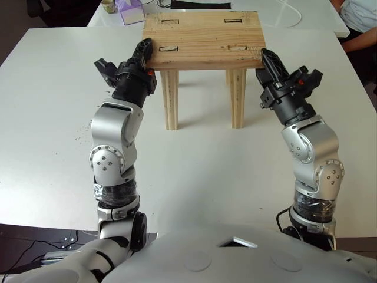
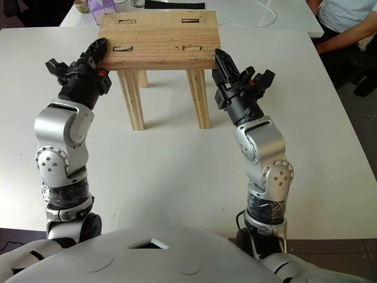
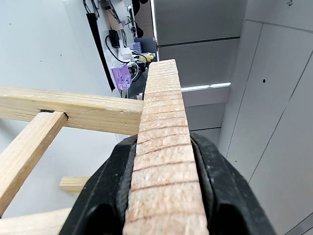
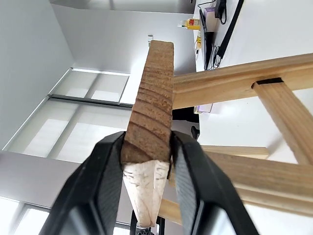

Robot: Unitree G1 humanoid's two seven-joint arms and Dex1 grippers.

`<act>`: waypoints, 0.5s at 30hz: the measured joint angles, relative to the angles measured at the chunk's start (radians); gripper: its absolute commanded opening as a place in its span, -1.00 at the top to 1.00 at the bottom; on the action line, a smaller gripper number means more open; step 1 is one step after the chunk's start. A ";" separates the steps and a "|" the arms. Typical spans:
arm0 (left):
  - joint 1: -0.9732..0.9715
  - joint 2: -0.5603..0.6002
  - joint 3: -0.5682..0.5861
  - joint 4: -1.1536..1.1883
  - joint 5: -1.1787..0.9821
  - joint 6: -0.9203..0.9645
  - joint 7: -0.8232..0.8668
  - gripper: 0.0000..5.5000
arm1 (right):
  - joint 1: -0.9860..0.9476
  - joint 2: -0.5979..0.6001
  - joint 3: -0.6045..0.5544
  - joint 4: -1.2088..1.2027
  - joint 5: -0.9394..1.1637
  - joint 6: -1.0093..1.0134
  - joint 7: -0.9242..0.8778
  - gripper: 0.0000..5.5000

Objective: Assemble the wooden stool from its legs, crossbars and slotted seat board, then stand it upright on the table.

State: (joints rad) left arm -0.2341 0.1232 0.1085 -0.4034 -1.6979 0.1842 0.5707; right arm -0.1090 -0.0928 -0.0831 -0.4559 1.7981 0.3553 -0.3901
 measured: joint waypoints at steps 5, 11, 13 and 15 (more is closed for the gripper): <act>-0.020 0.033 0.011 0.046 0.132 0.041 -0.075 0.20 | 0.004 -0.008 -0.001 0.048 -0.118 0.019 0.156 0.25; -0.024 0.064 0.143 0.103 0.233 0.029 -0.099 -0.19 | -0.041 -0.029 -0.129 0.095 -0.188 -0.014 0.292 -0.10; -0.031 0.059 0.155 0.108 0.241 0.046 -0.099 -0.29 | -0.086 -0.021 -0.132 0.098 -0.197 -0.014 0.298 -0.19; -0.031 0.054 0.167 0.112 0.242 0.057 -0.098 -0.45 | -0.111 -0.017 -0.148 0.097 -0.206 -0.017 0.297 -0.33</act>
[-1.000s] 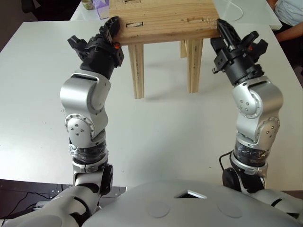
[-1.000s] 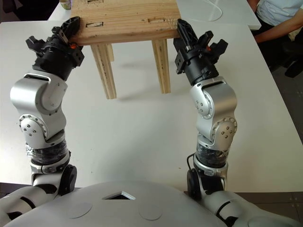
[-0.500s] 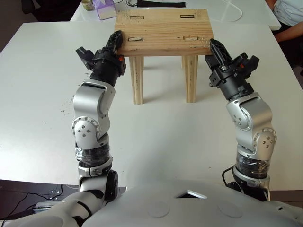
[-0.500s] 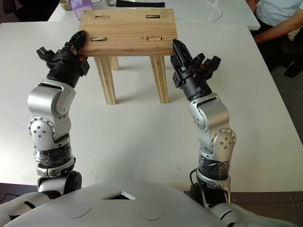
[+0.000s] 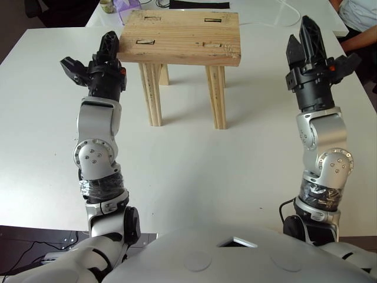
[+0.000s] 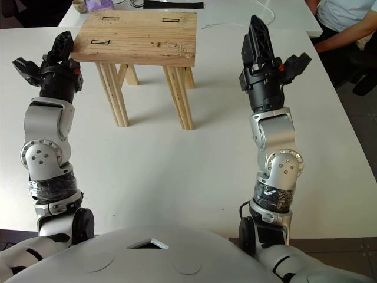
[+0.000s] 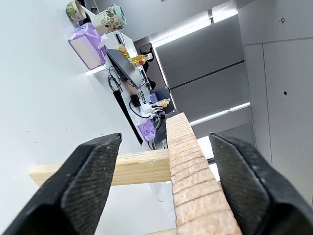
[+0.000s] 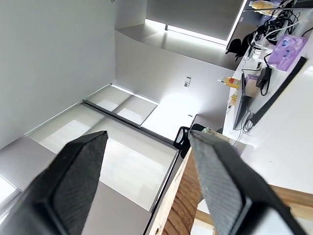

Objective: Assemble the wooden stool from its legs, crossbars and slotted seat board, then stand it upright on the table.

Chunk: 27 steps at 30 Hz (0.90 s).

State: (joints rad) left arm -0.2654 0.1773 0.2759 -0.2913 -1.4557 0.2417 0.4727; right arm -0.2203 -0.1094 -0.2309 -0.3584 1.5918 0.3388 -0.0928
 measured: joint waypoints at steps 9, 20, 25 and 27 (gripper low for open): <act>0.009 0.004 0.036 -0.006 0.130 0.034 -0.041 -0.76 | -0.111 0.016 -0.015 0.073 -0.119 -0.016 0.000 -0.57; -0.142 0.244 -0.093 -0.064 0.739 0.028 -0.133 -0.76 | -0.348 -0.093 0.146 0.318 -0.806 -0.123 0.059 -0.57; -0.335 0.134 -0.330 0.030 1.074 -0.050 -0.145 -0.49 | -0.487 -0.092 0.303 0.402 -1.225 -0.201 -0.022 -0.57; -0.421 0.055 -0.390 0.112 1.183 -0.105 -0.142 -0.49 | -0.568 -0.069 0.353 0.422 -1.385 -0.226 -0.085 -0.57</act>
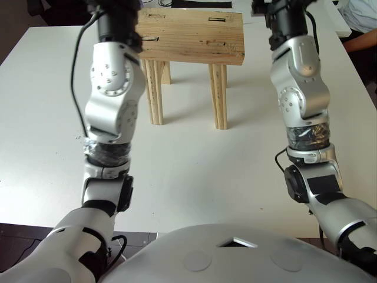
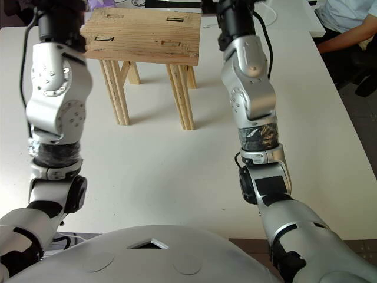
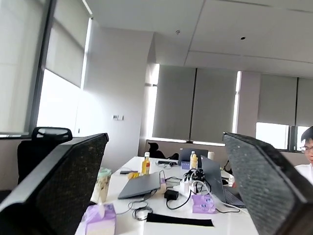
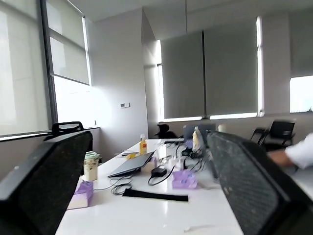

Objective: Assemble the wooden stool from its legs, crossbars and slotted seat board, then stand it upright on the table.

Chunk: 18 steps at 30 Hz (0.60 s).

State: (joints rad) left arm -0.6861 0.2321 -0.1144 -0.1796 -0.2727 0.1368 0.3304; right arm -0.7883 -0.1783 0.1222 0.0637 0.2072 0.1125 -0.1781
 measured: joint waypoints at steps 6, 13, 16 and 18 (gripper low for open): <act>-0.120 -0.153 -0.026 0.084 0.139 -0.078 0.017 -0.49 | -0.130 0.112 0.001 0.006 -0.137 -0.075 -0.066 -0.57; -0.017 -0.210 0.006 0.004 0.153 0.011 -0.013 -0.48 | -0.033 0.156 -0.004 -0.058 -0.240 -0.037 -0.083 -0.48; -0.012 -0.211 0.040 -0.018 0.161 0.034 -0.016 -0.48 | -0.025 0.179 -0.002 -0.106 -0.256 -0.025 -0.081 -0.48; -0.013 -0.211 0.072 -0.019 0.172 0.047 -0.017 -0.48 | -0.025 0.192 -0.003 -0.122 -0.265 -0.019 -0.070 -0.48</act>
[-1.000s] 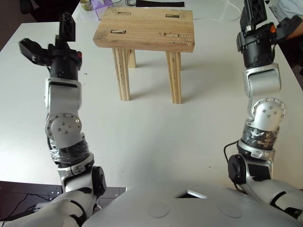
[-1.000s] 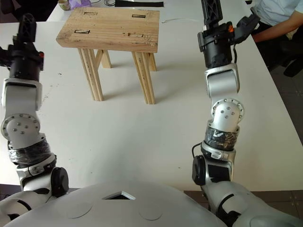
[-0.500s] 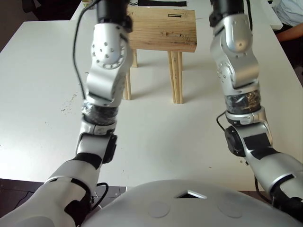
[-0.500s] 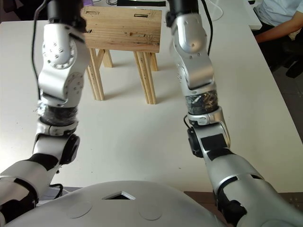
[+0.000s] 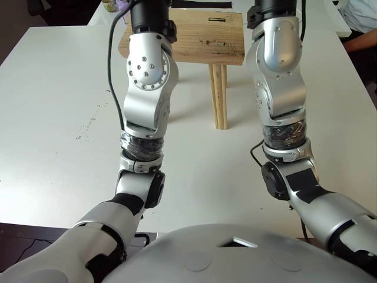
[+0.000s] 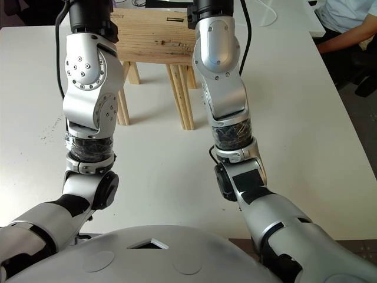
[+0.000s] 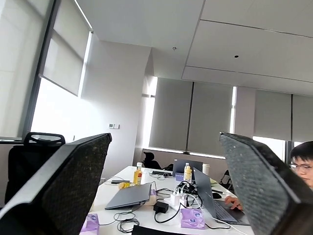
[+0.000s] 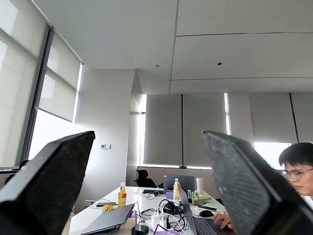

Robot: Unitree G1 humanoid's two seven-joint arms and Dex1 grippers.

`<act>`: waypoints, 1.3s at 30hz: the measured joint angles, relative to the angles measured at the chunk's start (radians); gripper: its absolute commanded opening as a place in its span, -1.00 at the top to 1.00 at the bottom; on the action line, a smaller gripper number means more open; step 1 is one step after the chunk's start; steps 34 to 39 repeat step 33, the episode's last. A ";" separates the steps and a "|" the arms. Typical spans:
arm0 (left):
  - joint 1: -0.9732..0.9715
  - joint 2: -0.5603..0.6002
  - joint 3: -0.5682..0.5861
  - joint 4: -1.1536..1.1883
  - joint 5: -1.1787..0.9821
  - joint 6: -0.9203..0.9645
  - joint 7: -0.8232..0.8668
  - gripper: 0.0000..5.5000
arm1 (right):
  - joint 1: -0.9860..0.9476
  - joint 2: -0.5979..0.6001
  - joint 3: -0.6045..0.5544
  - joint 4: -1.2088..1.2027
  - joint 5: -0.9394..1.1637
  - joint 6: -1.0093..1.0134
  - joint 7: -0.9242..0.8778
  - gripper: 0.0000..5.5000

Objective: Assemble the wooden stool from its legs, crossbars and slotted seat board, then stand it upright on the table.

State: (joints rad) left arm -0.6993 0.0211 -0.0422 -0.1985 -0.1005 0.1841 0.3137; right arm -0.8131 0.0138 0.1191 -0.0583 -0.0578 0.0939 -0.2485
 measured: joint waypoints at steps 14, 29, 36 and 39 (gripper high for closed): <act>-0.104 -0.105 0.036 -0.003 -0.023 0.100 -0.031 -0.37 | 0.005 0.057 -0.060 -0.126 -0.059 0.186 -0.036 -0.46; 0.035 -0.127 0.030 -0.162 0.109 0.215 0.034 -0.21 | 0.012 0.056 -0.055 -0.051 -0.101 0.281 0.066 -0.46; 0.079 -0.141 0.030 -0.185 0.180 0.192 0.088 -0.20 | 0.001 0.064 -0.028 0.011 -0.076 0.245 0.127 -0.40; 0.079 -0.141 0.030 -0.185 0.180 0.192 0.088 -0.20 | 0.001 0.064 -0.028 0.011 -0.076 0.245 0.127 -0.40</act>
